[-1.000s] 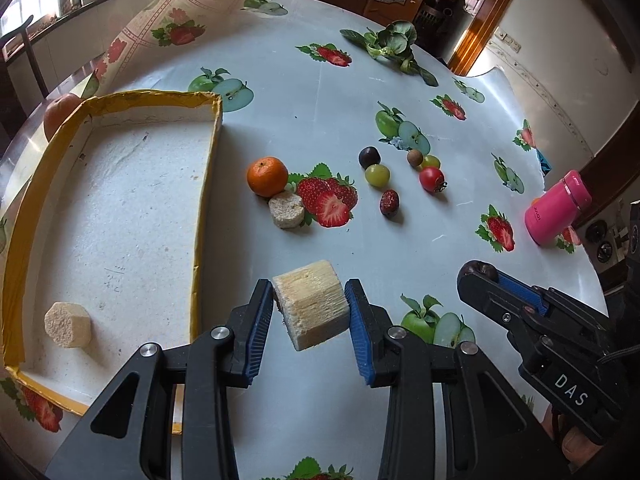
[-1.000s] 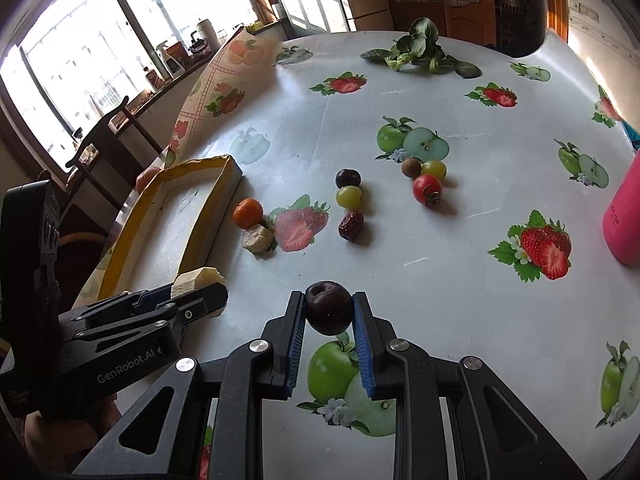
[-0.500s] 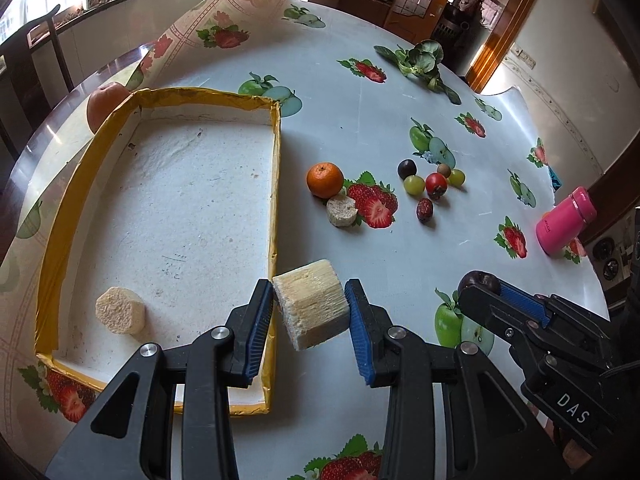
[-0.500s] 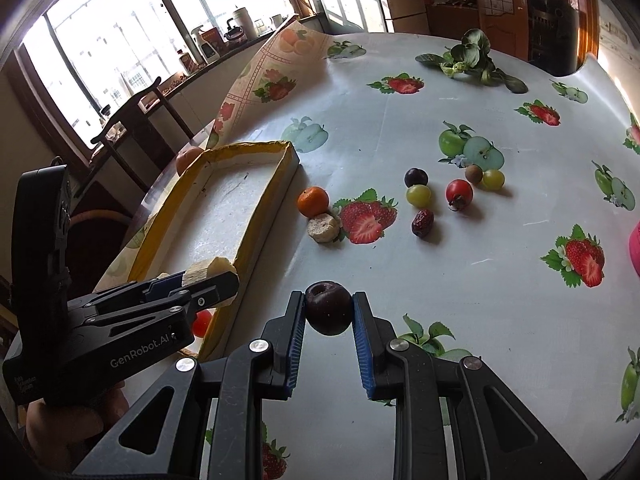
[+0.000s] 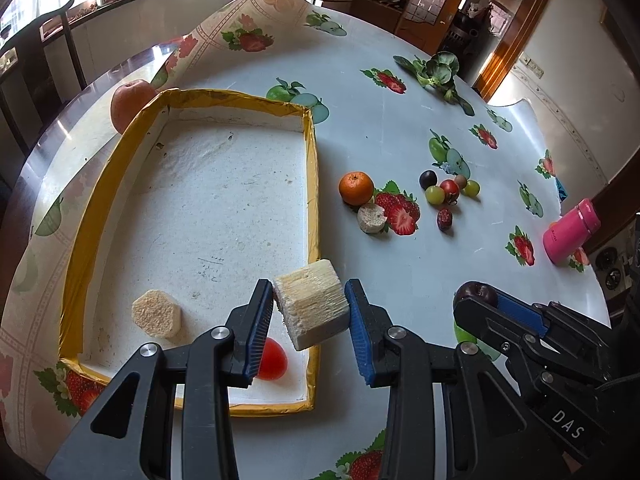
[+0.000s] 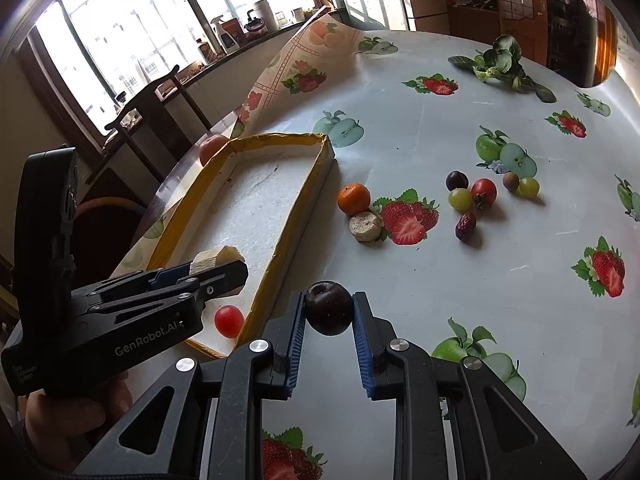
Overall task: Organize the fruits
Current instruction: 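Carry the cube and cherry into the tray and open both grippers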
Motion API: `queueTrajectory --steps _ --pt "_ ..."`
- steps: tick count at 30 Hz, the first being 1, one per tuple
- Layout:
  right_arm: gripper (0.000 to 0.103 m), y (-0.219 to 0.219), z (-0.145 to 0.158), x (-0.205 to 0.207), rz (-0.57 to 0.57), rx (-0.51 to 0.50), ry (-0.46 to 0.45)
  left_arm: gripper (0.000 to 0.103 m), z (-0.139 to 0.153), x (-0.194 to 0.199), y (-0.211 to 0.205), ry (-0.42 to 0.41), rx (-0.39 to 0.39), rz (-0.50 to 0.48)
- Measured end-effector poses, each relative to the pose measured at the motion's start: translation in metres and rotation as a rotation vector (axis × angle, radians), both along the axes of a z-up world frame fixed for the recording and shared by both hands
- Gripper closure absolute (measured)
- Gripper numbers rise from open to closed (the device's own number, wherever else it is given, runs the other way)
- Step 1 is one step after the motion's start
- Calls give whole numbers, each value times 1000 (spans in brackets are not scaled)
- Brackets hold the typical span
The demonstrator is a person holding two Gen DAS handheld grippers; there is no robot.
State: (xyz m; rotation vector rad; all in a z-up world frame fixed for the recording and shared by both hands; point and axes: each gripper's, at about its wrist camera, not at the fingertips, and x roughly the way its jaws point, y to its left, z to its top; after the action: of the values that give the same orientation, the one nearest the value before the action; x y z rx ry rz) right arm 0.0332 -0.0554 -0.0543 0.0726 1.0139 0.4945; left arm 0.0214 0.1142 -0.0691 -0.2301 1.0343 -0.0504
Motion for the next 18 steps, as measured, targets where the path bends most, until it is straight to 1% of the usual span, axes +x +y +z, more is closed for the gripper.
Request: queueTrajectory --steps 11,18 --pt "79 23 -1 1 30 11 8 68 -4 3 28 11 -1 39" --pt "79 53 -4 4 93 19 4 68 -9 10 62 20 -3 99"
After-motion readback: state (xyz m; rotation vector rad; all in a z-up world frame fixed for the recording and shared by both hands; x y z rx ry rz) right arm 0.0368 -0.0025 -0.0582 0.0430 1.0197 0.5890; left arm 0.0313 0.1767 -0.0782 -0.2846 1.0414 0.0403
